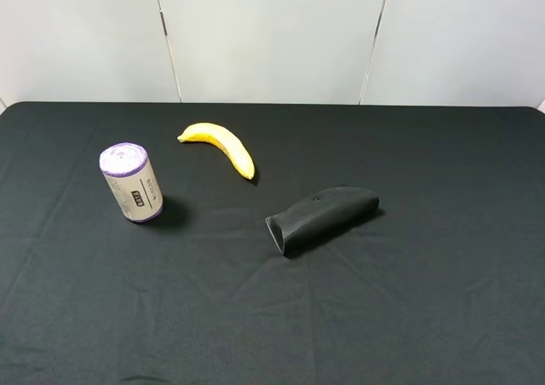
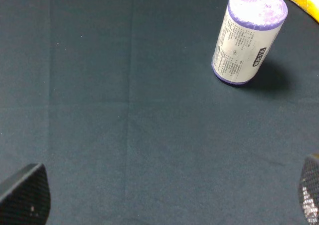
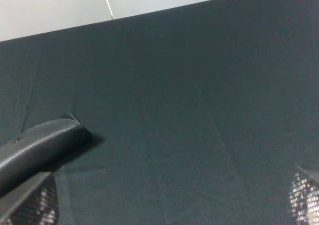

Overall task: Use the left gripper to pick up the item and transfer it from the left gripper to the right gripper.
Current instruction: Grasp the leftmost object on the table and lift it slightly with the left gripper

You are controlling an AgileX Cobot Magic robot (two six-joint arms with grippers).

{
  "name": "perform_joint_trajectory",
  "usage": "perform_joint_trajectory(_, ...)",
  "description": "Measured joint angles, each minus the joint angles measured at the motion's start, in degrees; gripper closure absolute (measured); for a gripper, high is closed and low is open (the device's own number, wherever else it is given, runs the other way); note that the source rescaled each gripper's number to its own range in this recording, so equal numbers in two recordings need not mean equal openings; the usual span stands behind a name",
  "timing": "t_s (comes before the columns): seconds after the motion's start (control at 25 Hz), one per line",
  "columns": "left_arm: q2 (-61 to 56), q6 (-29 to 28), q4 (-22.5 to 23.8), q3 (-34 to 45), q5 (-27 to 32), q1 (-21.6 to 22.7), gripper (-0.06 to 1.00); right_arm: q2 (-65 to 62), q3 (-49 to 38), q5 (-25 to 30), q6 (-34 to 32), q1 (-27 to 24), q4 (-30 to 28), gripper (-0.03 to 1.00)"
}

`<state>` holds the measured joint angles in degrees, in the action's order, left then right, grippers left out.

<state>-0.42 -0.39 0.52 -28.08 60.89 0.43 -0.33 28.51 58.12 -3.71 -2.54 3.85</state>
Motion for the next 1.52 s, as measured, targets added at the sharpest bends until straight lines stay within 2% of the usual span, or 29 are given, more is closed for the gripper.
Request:
perform_joint_trajectory(1.12,0.0,0.0,-0.5,-0.1,0.0,0.0,-0.06,0.0,0.0,0.1,0.0,0.0,0.0,-0.03)
perform_joint_trajectory(1.32,3.3,0.0,-0.8,-4.4,0.1,0.0,-0.06,0.0,0.0,0.1,0.0,0.0,0.0,-0.03)
perform_joint_trajectory(1.52,14.4,0.0,-1.3,-10.7,0.1,0.0,-0.06,0.0,0.0,0.1,0.0,0.0,0.0,-0.03)
